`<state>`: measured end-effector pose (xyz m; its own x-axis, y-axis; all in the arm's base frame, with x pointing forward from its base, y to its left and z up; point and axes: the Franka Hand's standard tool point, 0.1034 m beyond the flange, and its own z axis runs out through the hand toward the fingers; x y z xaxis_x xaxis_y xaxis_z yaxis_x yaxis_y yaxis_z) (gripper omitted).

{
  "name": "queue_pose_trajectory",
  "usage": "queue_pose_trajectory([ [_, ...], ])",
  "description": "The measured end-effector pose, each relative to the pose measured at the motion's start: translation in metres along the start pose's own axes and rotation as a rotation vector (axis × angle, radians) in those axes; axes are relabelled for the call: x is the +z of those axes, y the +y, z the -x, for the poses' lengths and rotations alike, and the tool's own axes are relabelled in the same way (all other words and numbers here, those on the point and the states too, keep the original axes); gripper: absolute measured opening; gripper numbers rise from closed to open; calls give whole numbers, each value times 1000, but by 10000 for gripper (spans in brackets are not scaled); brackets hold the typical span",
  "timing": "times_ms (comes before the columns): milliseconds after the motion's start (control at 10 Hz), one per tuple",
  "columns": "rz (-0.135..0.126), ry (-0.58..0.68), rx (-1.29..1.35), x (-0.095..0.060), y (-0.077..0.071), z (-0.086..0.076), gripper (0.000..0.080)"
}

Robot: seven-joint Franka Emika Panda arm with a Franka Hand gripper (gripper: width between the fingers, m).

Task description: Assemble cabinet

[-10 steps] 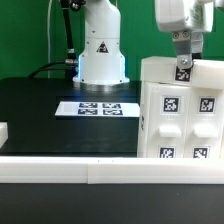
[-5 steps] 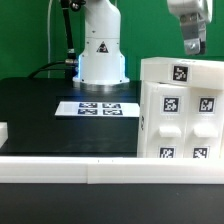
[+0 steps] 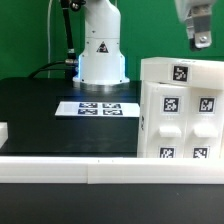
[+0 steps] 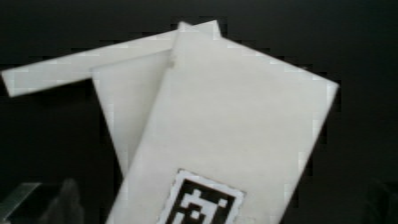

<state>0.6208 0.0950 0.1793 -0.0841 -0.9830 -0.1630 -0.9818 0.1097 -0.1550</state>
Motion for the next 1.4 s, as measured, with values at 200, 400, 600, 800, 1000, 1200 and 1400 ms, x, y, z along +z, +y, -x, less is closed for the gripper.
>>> queue_pose_trajectory([
  [200, 24, -4, -272, -1, -5, -1, 797],
  [400, 35, -15, -496, -3, -8, -1, 797],
  [600, 33, -17, -677, -4, -9, -2, 797],
  [800, 32, -19, -814, -4, -9, -2, 797],
  [1000, 38, -12, -1040, -4, -9, -3, 797],
  [1200, 73, -31, -1325, -8, -11, -6, 797],
  [1400, 100, -19, -1505, -6, -10, -2, 797],
])
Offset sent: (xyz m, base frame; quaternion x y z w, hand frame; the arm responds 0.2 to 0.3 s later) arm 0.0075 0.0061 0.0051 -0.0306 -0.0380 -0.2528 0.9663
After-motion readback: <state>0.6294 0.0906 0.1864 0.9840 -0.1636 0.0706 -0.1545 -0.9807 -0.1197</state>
